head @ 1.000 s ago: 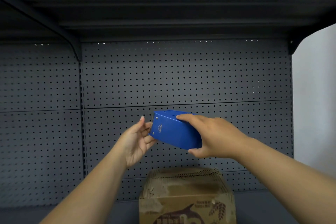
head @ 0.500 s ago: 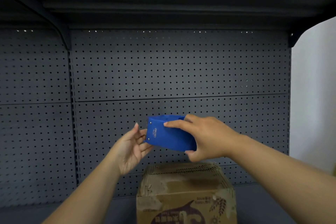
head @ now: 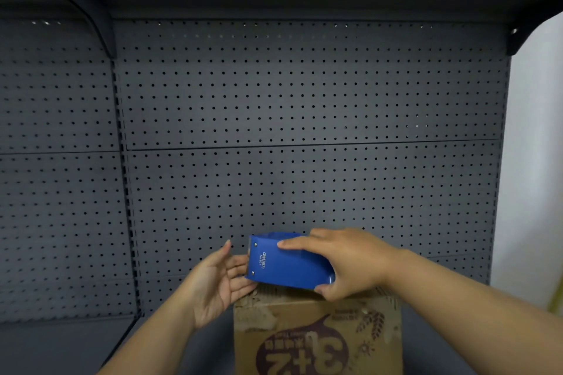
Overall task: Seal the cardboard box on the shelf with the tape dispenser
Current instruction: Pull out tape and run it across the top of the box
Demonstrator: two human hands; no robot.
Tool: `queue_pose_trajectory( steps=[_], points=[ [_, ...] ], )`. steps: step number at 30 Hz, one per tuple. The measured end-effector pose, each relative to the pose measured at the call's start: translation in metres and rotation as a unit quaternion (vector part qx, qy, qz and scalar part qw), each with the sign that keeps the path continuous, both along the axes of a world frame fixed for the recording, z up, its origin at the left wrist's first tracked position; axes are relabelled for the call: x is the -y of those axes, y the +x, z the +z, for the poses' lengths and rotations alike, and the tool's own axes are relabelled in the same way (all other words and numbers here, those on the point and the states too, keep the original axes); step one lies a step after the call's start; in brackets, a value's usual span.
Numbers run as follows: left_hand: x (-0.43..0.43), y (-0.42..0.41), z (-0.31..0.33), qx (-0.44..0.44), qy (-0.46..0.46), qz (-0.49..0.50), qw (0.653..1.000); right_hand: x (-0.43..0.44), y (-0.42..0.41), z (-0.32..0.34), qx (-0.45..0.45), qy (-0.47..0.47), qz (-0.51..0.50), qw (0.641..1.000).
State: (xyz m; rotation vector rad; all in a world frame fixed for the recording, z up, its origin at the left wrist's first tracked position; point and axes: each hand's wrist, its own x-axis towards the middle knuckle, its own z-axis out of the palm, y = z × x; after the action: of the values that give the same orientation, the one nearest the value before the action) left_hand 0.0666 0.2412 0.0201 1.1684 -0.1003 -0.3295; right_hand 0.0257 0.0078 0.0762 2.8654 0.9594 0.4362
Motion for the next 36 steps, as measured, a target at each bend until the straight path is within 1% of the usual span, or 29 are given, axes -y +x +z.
queue_pose_trajectory(
  steps=[4,8,11,16,21,24,29,34,36],
  points=[
    [-0.001,0.002,-0.005,-0.004,-0.015,0.003,1.0,0.002,0.003,-0.007,0.023,-0.013,0.013,1.0],
    [-0.002,0.003,-0.007,-0.006,-0.012,0.002,1.0,0.002,0.001,-0.006,0.046,-0.064,0.003,0.997],
    [-0.002,0.005,-0.008,-0.008,-0.017,0.002,1.0,0.001,0.002,-0.007,0.089,-0.078,0.002,0.993],
    [-0.001,0.007,-0.005,-0.012,-0.021,0.002,1.0,-0.002,0.006,-0.019,0.142,-0.02,-0.007,0.99],
    [0.0,0.01,-0.005,-0.016,-0.013,0.008,1.0,-0.005,0.011,-0.04,0.156,0.003,-0.017,0.988],
    [-0.001,0.013,-0.005,-0.019,-0.019,0.007,1.0,-0.005,0.016,-0.044,0.15,0.019,-0.023,0.988],
    [0.0,0.015,-0.004,-0.027,-0.012,0.007,1.0,-0.008,0.017,-0.039,0.138,0.01,-0.022,0.99],
    [-0.001,0.014,-0.005,-0.03,-0.022,0.014,0.999,-0.01,0.025,-0.042,0.158,-0.002,-0.048,0.986],
    [0.0,0.013,-0.003,-0.026,-0.014,0.023,0.999,-0.011,0.027,-0.04,0.164,0.01,-0.054,0.985]
  ],
)
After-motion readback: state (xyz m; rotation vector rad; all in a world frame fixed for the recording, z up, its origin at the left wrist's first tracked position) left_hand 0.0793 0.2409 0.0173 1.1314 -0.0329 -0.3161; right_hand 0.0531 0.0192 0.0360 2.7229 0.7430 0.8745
